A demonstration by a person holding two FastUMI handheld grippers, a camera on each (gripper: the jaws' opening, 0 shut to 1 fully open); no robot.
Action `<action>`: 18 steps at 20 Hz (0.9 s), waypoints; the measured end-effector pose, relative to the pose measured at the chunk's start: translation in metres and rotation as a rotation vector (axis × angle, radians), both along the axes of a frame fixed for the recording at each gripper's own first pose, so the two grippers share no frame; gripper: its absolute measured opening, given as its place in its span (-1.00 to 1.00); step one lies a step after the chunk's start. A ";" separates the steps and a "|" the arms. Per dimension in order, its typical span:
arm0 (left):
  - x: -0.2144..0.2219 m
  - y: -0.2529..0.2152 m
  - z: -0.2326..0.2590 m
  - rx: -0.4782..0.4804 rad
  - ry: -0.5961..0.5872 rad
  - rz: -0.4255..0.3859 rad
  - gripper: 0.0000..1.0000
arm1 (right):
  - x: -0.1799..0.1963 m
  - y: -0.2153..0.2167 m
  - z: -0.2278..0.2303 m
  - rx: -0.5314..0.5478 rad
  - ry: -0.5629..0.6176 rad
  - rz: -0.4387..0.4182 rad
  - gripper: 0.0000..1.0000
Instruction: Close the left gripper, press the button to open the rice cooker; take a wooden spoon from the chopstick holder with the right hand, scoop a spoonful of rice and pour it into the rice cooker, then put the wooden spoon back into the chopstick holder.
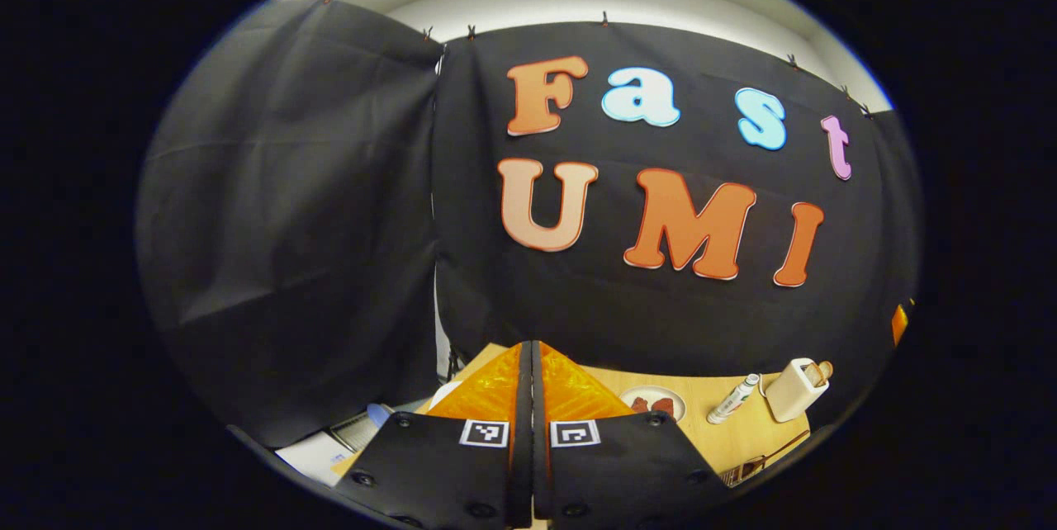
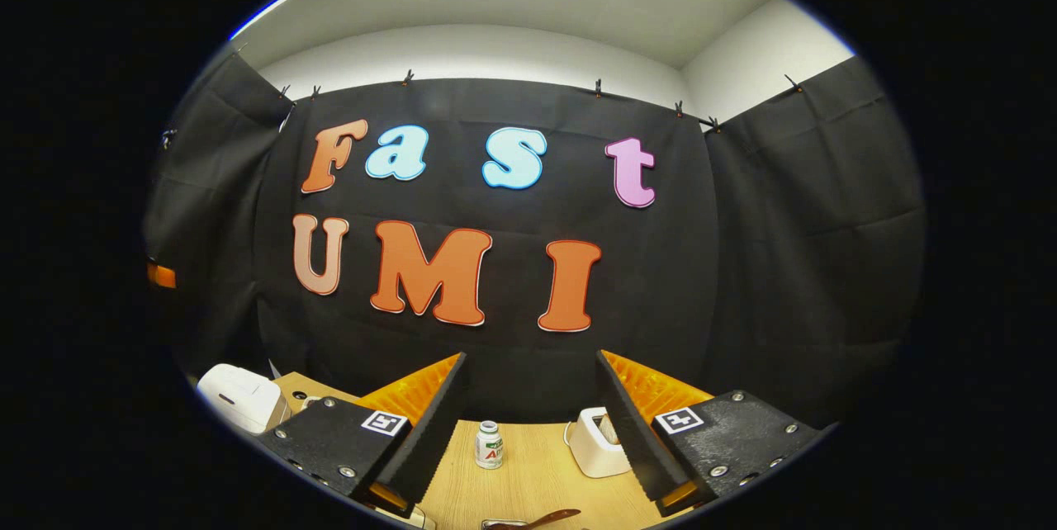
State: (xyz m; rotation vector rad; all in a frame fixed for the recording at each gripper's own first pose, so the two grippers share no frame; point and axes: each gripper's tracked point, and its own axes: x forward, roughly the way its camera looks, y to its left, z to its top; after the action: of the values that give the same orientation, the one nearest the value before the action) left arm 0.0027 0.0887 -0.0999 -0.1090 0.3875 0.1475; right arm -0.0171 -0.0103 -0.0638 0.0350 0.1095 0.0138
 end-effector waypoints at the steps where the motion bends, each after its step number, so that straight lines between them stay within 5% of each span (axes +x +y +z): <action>1: 0.000 0.005 -0.015 -0.033 0.047 0.010 -0.91 | -0.001 0.000 -0.002 -0.005 0.008 -0.003 0.87; 7: -0.005 0.019 -0.097 -0.206 0.302 0.039 -0.89 | -0.010 -0.007 -0.021 -0.020 0.050 -0.019 0.87; 18: -0.012 0.009 -0.211 -0.381 0.620 0.021 -0.90 | -0.019 -0.008 -0.070 -0.034 0.165 -0.049 0.87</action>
State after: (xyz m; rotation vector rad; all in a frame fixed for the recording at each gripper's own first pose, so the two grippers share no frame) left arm -0.0093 0.0978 -0.3109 -0.4479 1.0320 0.1250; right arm -0.0362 -0.0187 -0.1337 0.0047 0.2733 -0.0397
